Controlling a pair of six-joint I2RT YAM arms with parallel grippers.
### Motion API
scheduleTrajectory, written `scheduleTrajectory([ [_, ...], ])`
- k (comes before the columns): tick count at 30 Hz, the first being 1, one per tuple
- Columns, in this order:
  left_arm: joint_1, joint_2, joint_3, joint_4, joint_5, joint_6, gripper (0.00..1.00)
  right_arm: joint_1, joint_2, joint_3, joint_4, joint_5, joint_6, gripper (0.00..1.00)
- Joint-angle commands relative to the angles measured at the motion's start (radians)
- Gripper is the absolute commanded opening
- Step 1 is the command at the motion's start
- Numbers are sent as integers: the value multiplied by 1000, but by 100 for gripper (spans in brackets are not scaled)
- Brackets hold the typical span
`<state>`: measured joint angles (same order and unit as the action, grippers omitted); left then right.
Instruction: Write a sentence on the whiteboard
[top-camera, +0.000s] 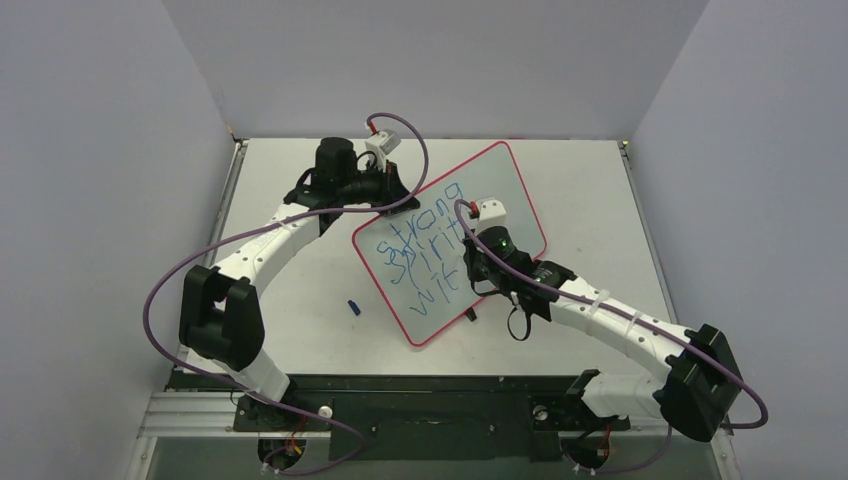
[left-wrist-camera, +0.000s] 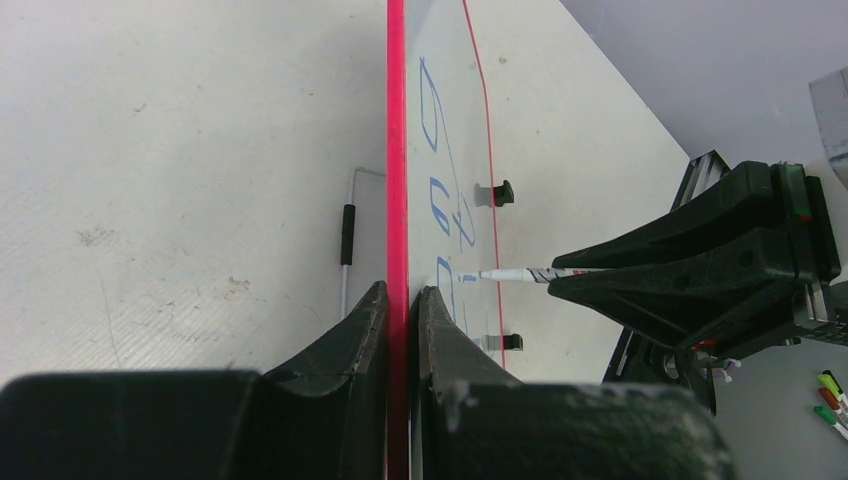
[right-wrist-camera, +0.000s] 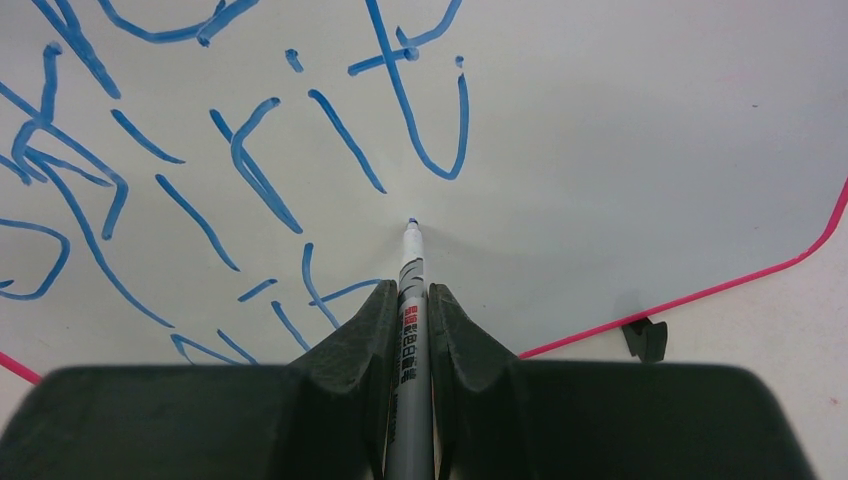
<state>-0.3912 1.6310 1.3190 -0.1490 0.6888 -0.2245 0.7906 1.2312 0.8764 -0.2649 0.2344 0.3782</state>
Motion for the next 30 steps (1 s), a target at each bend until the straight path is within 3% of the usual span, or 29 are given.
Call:
scheduleTrajectory([
  [1, -25, -25, -6, -7, 0, 91, 0, -6, -27, -52, 49, -16, 25, 0],
  [15, -32, -31, -9, -7, -3, 92, 0, -4, -109, -186, 60, -43, 106, 0],
  [30, -32, -35, -10, -10, -6, 94, 0, -5, -63, -106, 43, -16, 73, 0],
])
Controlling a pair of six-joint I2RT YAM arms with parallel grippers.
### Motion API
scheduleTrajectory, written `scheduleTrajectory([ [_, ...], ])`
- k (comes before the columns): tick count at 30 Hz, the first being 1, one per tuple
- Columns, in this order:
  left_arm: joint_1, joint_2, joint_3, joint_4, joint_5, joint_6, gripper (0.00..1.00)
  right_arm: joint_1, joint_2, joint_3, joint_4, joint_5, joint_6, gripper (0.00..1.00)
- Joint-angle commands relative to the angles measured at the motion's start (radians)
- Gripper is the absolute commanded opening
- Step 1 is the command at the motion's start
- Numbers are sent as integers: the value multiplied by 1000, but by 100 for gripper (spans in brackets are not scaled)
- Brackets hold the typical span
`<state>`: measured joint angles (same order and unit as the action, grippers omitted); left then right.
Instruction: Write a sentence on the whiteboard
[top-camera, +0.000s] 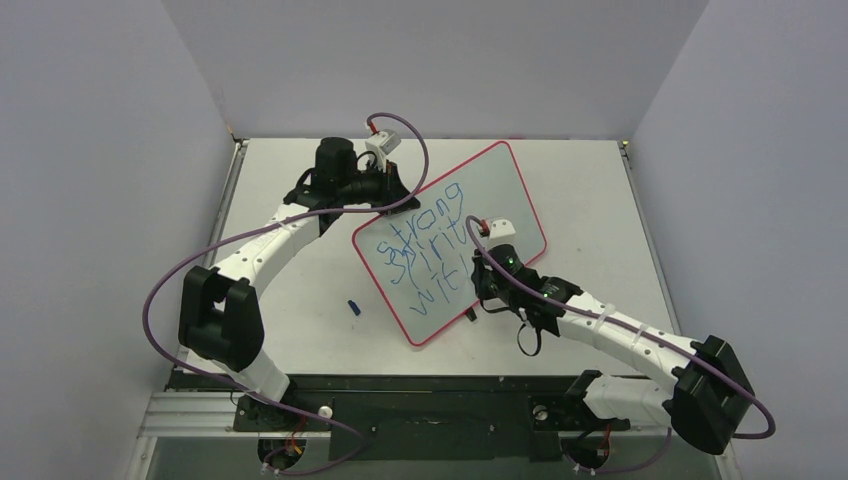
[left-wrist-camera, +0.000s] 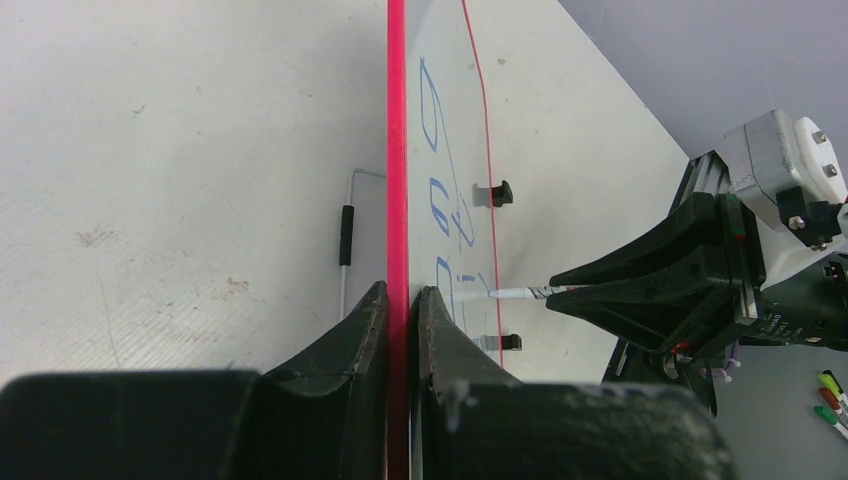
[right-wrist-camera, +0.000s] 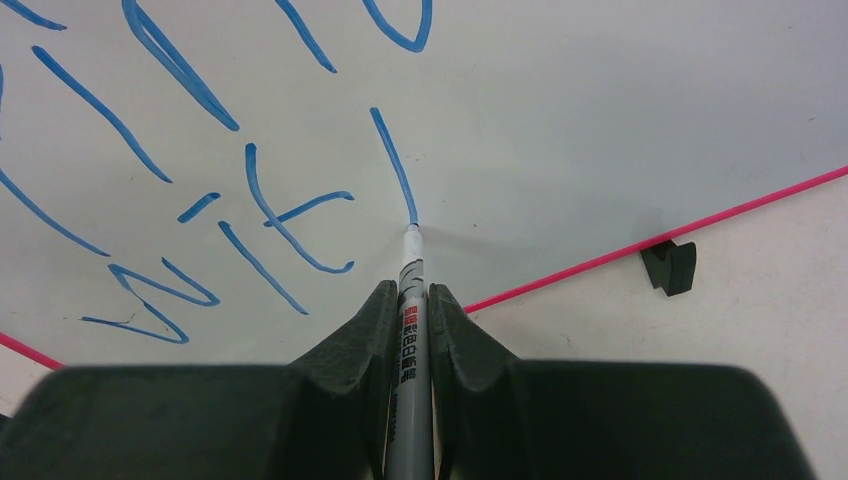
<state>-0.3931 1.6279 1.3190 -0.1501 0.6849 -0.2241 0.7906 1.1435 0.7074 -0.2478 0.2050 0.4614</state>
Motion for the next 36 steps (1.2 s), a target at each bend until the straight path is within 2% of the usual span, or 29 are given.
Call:
scheduleTrajectory([
  [1, -30, -32, -10, -9, -3, 94, 0, -7, 32, 74, 26, 15, -15, 0],
  [17, -32, -28, -9, -12, -3, 97, 0, -53, 105, 202, -14, 34, -64, 0],
  [36, -32, -28, -7, -12, -2, 95, 0, -73, 58, 80, -9, 3, -36, 0],
])
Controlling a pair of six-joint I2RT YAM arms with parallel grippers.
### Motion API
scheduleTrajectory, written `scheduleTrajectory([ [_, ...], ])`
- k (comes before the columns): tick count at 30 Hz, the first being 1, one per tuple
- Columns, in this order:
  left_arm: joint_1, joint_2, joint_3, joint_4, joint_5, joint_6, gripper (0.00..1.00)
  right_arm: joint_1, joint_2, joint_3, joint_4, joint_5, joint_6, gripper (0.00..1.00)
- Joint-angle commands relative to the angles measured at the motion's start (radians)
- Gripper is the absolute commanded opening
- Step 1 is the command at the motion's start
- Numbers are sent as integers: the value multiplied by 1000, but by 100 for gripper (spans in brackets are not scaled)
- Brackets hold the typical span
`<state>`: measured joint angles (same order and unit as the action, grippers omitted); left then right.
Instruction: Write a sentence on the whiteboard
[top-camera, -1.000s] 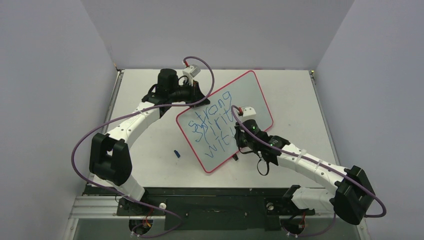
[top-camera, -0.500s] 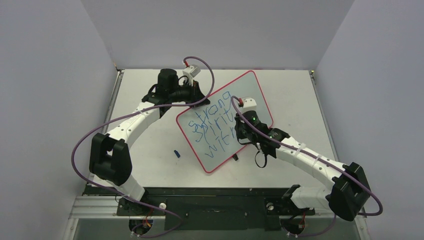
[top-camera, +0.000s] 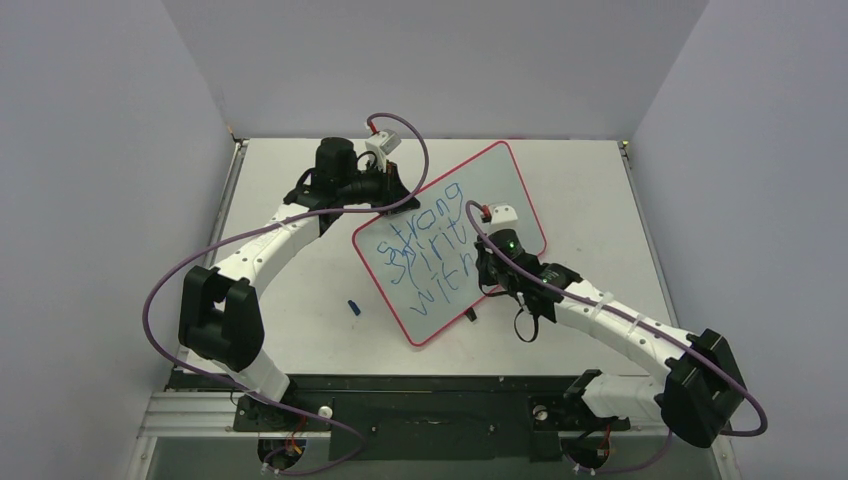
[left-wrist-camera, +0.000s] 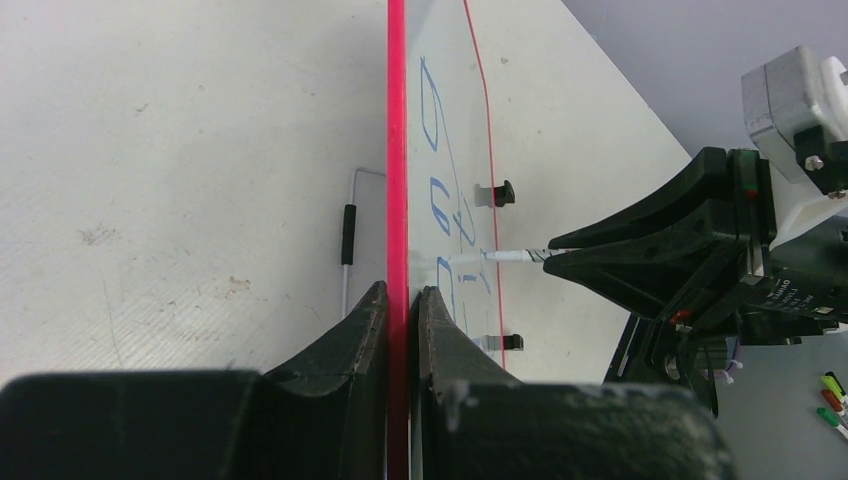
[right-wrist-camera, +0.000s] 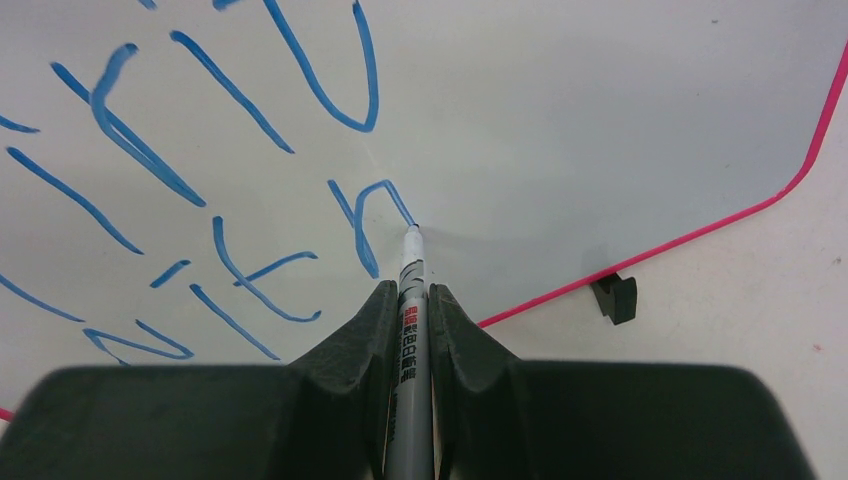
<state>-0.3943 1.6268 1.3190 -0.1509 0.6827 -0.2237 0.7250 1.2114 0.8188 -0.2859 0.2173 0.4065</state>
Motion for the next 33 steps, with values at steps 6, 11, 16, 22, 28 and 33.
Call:
scheduleTrajectory([
  [6, -32, -29, -8, -12, -1, 95, 0, -8, -14, -59, 35, -13, 33, 0],
  [11, -32, -28, -7, -12, 0, 96, 0, -8, -25, -73, 34, -14, 38, 0],
  [16, -33, -30, -7, -13, -3, 98, 0, -6, -35, -82, 29, -19, 43, 0],
  [22, -34, -27, -6, -13, -4, 98, 0, -6, -80, -82, -4, -16, 48, 0],
  [28, -33, -25, -6, -14, -5, 98, 0, -11, -152, -59, -34, 25, 37, 0],
  [33, -34, -22, -6, -16, -5, 98, 0, -31, -154, -19, -33, 22, 17, 0],
])
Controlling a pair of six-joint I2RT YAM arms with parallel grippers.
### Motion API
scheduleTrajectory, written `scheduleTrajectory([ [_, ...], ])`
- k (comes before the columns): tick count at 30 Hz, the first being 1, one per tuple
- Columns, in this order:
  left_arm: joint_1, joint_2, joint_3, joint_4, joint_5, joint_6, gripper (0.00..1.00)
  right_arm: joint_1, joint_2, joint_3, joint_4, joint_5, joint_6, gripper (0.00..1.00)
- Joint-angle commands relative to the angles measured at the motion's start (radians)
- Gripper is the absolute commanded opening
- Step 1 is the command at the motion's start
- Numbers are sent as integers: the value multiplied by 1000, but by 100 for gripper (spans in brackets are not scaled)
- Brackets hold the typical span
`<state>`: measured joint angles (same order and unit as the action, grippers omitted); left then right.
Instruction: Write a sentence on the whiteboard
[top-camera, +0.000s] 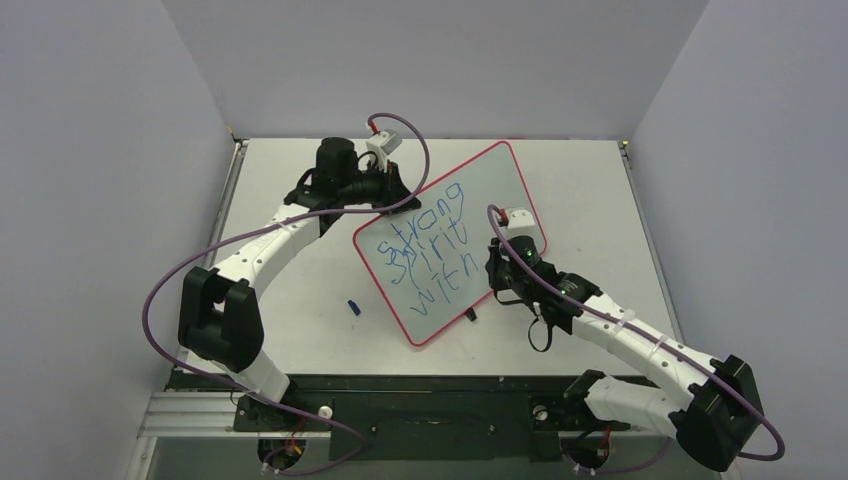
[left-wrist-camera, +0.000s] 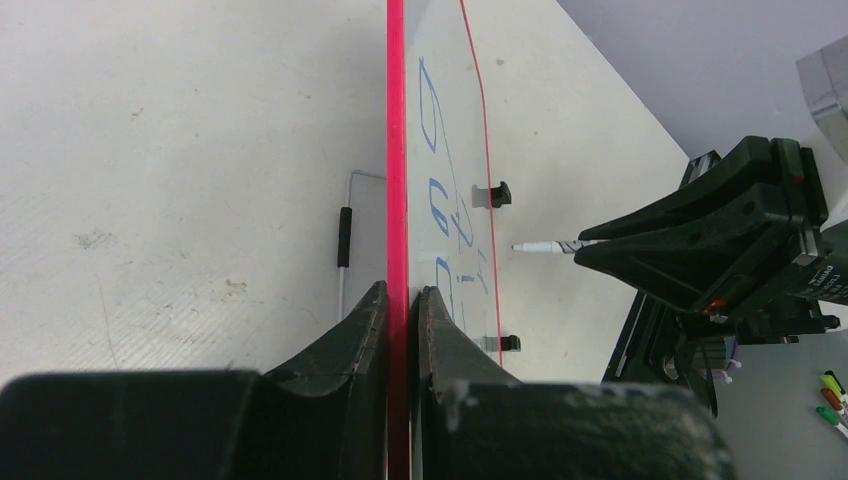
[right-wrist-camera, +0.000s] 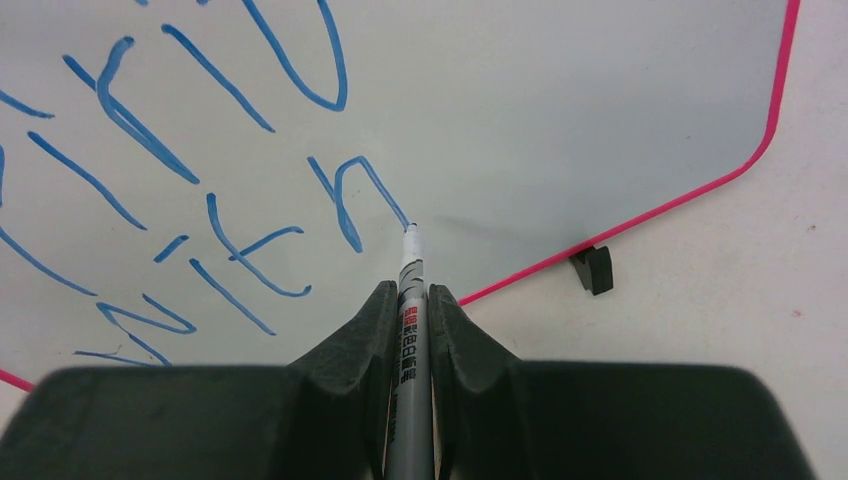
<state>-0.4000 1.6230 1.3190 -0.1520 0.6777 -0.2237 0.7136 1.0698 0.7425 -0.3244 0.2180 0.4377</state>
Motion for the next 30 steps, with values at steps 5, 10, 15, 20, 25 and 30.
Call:
scheduleTrajectory([
  [5, -28, -18, -6, -15, 0, 98, 0, -54, 21, 105, 8, 1, -31, 0],
  [10, -28, -17, -5, -19, -1, 100, 0, -84, 57, 144, 19, -31, -42, 0],
  [15, -29, -25, -11, -19, -3, 101, 0, -103, 85, 153, 38, -61, -37, 0],
  [20, -29, -34, -9, -21, 0, 101, 0, -111, 117, 157, 59, -81, -30, 0],
  [25, -30, -38, -17, -13, -3, 100, 0, -116, 136, 150, 81, -88, -26, 0],
  [30, -30, -33, -13, -18, -4, 102, 0, -123, 157, 138, 95, -99, -25, 0],
])
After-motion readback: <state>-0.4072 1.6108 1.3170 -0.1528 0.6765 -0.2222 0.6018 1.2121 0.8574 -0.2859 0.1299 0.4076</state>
